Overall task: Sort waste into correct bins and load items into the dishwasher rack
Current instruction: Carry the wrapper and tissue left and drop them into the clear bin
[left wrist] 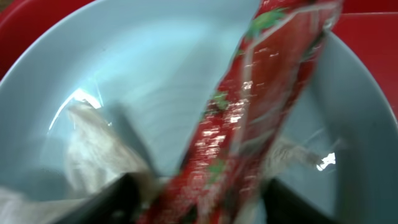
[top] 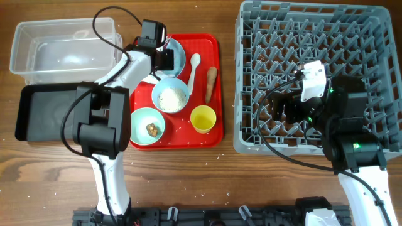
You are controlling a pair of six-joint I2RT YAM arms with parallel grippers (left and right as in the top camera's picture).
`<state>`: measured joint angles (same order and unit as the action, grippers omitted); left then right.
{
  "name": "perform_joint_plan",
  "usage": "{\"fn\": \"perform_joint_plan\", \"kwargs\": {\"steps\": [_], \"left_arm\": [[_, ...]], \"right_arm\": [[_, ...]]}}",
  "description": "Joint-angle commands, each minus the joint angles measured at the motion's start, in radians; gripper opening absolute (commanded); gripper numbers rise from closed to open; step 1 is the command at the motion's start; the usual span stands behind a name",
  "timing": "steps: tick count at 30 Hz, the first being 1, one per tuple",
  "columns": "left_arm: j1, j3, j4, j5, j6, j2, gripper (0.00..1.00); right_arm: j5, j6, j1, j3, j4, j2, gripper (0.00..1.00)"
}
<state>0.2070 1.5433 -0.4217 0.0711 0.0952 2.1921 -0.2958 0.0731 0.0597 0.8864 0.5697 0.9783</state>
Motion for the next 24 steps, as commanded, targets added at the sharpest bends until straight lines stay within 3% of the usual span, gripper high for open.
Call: {"fn": "perform_joint_plan", "kwargs": {"steps": [1, 2, 3, 15, 19, 24], "left_arm": [[0.005, 0.009, -0.004, -0.01, -0.002, 0.032, 0.23], [0.005, 0.009, -0.004, -0.01, -0.002, 0.032, 0.09], [0.005, 0.009, -0.004, -0.01, -0.002, 0.032, 0.04], [-0.013, 0.027, -0.008, -0.008, 0.021, -0.344, 0.04], [-0.083, 0.027, -0.026, 0.047, 0.021, -0.489, 0.04], [-0.222, 0.027, -0.071, 0.118, 0.017, -0.494, 0.04]], "right_arm": [[-0.021, -0.005, -0.002, 0.019, 0.0, 0.006, 1.0], [-0.021, -0.005, -0.002, 0.019, 0.0, 0.006, 1.0], [-0.021, -0.005, -0.002, 0.019, 0.0, 0.006, 1.0], [-0.021, -0.005, -0.002, 0.019, 0.0, 0.006, 1.0], [-0.021, -0.005, -0.002, 0.019, 0.0, 0.006, 1.0], [-0.021, -0.005, -0.002, 0.019, 0.0, 0.006, 1.0]]}}
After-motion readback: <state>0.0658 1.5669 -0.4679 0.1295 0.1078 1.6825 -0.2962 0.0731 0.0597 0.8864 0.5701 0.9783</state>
